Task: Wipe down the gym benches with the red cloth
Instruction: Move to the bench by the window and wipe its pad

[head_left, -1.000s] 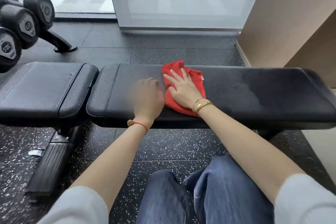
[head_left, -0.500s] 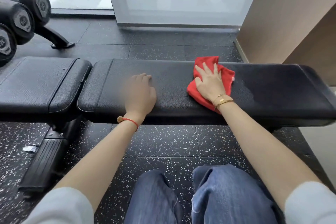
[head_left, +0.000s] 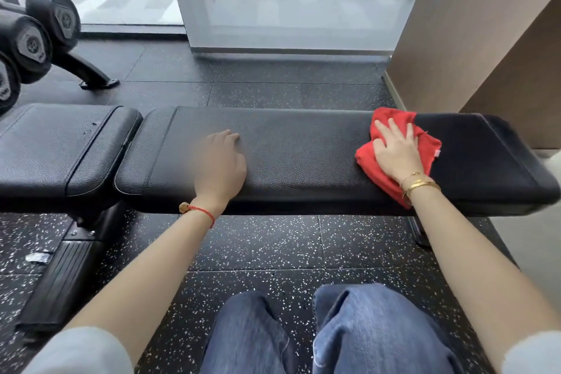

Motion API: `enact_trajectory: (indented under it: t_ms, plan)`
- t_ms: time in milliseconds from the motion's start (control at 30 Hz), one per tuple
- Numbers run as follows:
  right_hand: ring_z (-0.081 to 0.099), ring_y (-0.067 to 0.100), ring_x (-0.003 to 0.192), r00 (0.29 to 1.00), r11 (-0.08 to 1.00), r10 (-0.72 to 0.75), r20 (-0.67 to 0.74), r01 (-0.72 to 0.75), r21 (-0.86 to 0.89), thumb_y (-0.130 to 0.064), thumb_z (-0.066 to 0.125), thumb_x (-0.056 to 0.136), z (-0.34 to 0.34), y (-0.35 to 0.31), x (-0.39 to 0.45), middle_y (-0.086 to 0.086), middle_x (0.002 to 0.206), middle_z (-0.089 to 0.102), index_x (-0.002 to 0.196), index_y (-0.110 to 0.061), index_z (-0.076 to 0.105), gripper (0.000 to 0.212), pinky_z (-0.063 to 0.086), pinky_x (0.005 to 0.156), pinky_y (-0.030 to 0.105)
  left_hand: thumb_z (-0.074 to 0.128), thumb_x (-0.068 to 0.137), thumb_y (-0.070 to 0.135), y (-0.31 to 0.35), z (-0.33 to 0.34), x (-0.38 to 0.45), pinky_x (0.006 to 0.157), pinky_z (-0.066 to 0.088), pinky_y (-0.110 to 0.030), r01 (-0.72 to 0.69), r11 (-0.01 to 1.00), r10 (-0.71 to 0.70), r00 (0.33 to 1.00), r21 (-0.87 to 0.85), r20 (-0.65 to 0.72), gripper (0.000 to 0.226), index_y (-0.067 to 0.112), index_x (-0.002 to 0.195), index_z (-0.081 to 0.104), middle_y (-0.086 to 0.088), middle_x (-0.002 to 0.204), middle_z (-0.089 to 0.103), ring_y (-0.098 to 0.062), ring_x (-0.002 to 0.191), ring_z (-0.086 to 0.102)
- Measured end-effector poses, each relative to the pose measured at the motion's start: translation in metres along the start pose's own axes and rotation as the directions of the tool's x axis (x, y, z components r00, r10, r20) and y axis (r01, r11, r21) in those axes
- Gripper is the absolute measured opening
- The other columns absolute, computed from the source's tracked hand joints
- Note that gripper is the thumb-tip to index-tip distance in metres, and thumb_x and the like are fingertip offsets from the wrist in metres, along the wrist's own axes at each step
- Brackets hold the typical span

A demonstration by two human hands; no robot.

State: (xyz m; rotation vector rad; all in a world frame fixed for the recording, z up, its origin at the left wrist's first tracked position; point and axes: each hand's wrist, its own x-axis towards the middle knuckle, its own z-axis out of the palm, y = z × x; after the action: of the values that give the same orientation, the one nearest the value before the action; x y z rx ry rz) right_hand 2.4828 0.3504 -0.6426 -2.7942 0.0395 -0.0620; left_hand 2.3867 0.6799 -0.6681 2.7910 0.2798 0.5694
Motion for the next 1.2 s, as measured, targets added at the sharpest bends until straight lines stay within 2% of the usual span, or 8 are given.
enact_trajectory:
  t_ms: [100, 233, 400, 500, 600, 700, 967, 1200]
  plan:
    - [-0.001, 0.037, 0.148, 0.999, 0.999, -0.041, 0.03, 0.041, -0.016, -0.028, 0.035, 0.097, 0.008, -0.03, 0.007, 0.002, 0.162, 0.014, 0.15, -0.029, 0.029, 0.054, -0.004, 0.121, 0.05, 0.047, 0.091, 0.021, 0.001, 0.002, -0.001, 0.114, 0.028, -0.045, -0.001, 1.0, 0.001, 1.0, 0.002, 0.001, 0.042, 0.013, 0.131, 0.055, -0.005, 0.14, 0.053, -0.026, 0.133, 0.041]
    - [-0.001, 0.035, 0.149, 0.931, 0.936, -0.353, 0.089, 0.352, 0.02, -0.027, 0.041, 0.096, 0.029, -0.082, -0.02, 0.0, 0.161, 0.018, 0.149, -0.03, 0.032, 0.054, -0.002, 0.121, 0.049, 0.047, 0.091, 0.02, 0.002, 0.001, -0.001, 0.114, 0.028, -0.045, 0.003, 1.0, -0.003, 1.0, 0.002, 0.002, 0.042, 0.013, 0.131, 0.055, -0.006, 0.14, 0.053, -0.026, 0.133, 0.041]
    - [0.003, 0.029, 0.15, 0.842, 0.845, -0.532, 0.085, 0.523, 0.109, -0.023, 0.045, 0.095, 0.027, -0.06, -0.053, -0.003, 0.159, 0.024, 0.146, -0.031, 0.037, 0.053, 0.001, 0.122, 0.046, 0.047, 0.092, 0.019, 0.006, -0.001, 0.0, 0.115, 0.026, -0.046, 0.009, 1.0, -0.01, 0.999, 0.029, 0.045, 0.043, 0.01, 0.134, 0.053, -0.008, 0.144, 0.05, -0.028, 0.136, 0.039]
    - [0.006, 0.028, 0.15, 0.896, 0.894, -0.442, 0.035, 0.436, 0.107, -0.024, 0.043, 0.095, 0.017, -0.018, -0.049, -0.005, 0.159, 0.024, 0.145, -0.034, 0.038, 0.051, 0.002, 0.122, 0.044, 0.047, 0.093, 0.017, 0.008, -0.003, 0.002, 0.115, 0.025, -0.046, 0.023, 0.999, -0.025, 0.998, 0.039, 0.06, 0.043, 0.01, 0.135, 0.052, -0.009, 0.145, 0.048, -0.027, 0.137, 0.037]
    - [0.004, 0.032, 0.149, 0.981, 0.979, -0.194, 0.017, 0.193, 0.06, -0.026, 0.039, 0.097, 0.004, 0.01, -0.018, -0.001, 0.16, 0.021, 0.147, -0.032, 0.035, 0.051, 0.0, 0.122, 0.046, 0.046, 0.093, 0.016, 0.019, -0.004, 0.001, 0.116, 0.025, -0.046, 0.038, 0.999, -0.037, 0.998, -0.028, 0.052, 0.042, 0.011, 0.133, 0.054, -0.008, 0.144, 0.049, -0.027, 0.137, 0.036]
    - [-0.001, 0.035, 0.149, 0.999, 1.0, -0.018, 0.032, 0.017, 0.019, -0.03, 0.035, 0.098, -0.002, -0.001, 0.012, 0.0, 0.162, 0.015, 0.149, -0.03, 0.03, 0.052, -0.003, 0.121, 0.048, 0.046, 0.091, 0.016, 0.044, -0.001, 0.001, 0.116, 0.025, -0.045, -0.011, 0.997, 0.014, 0.999, -0.076, 0.039, 0.042, 0.012, 0.132, 0.055, -0.005, 0.142, 0.051, -0.024, 0.136, 0.038]
    - [0.0, 0.029, 0.15, 0.917, 0.918, -0.391, 0.082, 0.382, 0.101, -0.025, 0.042, 0.096, 0.01, -0.024, -0.032, -0.004, 0.16, 0.02, 0.147, -0.032, 0.035, 0.052, -0.002, 0.122, 0.045, 0.045, 0.091, 0.018, 0.129, 0.024, 0.005, 0.114, 0.026, -0.041, -0.161, 0.979, 0.172, 0.981, -0.126, 0.087, 0.044, 0.017, 0.133, 0.054, 0.001, 0.141, 0.051, -0.02, 0.134, 0.04]
    - [0.002, 0.025, 0.15, 0.988, 0.985, -0.15, -0.031, 0.152, 0.082, -0.029, 0.037, 0.097, -0.014, 0.066, -0.042, -0.007, 0.16, 0.021, 0.146, -0.036, 0.036, 0.05, 0.001, 0.123, 0.043, 0.042, 0.094, 0.021, 0.178, 0.049, 0.007, 0.115, 0.024, -0.044, -0.242, 0.96, 0.263, 0.953, -0.143, 0.149, 0.043, 0.018, 0.136, 0.051, 0.001, 0.144, 0.048, -0.021, 0.137, 0.036]
